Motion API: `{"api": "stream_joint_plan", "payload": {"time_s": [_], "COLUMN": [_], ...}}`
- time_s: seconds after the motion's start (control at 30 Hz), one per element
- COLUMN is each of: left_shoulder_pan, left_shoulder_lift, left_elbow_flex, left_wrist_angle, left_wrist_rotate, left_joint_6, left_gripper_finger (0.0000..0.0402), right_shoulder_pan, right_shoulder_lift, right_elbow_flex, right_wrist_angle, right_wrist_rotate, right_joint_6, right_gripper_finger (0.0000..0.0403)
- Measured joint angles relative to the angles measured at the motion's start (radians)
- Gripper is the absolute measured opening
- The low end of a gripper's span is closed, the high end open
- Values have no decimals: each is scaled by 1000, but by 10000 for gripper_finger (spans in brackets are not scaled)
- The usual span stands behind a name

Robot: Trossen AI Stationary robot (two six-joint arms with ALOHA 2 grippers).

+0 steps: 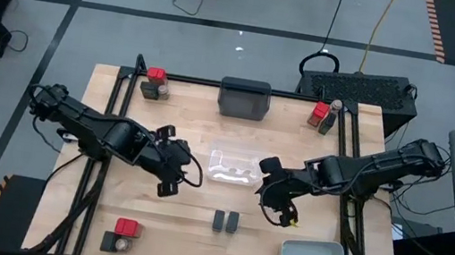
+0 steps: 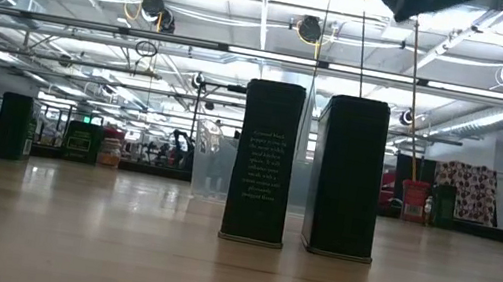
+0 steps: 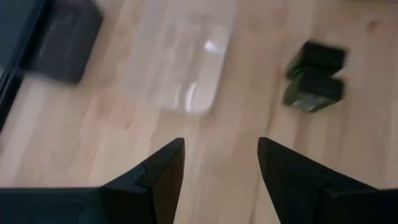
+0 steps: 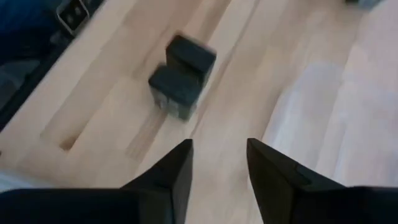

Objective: Sort spices by type
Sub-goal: Put the green seasoning bottle into the transparent bin

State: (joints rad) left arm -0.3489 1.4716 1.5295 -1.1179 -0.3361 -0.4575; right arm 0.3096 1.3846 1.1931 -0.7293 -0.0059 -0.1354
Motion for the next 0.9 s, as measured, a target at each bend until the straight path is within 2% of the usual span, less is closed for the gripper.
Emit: {"api": "stream_joint_plan", "payload": {"time_s": [0.13,0.33,0.53,0.67,0.9], "left_shoulder_pan": [2,31,61,108,216], "left_shoulder_lift": [0,0,0,0,0], "left_elbow_flex": [0,0,0,0,0], "left_wrist_angle": [74,65,49,-41,-326], "left_wrist_rotate": [20,24,41,39,27], "left_joint_6": [76,72,69,-95,-409], "left_gripper_finger": [207,207,207,207,207], "right_shoulder_pan": [0,0,0,0,0], "right_shoulder_lift": [0,0,0,0,-1], "right_elbow_flex": [0,0,0,0,0], "right_wrist_angle": [-76,-159,-195,-198,-198], "right_wrist_rotate": [0,0,0,1,1], "right_joint_6": [43,132,153,161,162], "right_gripper_finger": [157,161,158,158,158]}}
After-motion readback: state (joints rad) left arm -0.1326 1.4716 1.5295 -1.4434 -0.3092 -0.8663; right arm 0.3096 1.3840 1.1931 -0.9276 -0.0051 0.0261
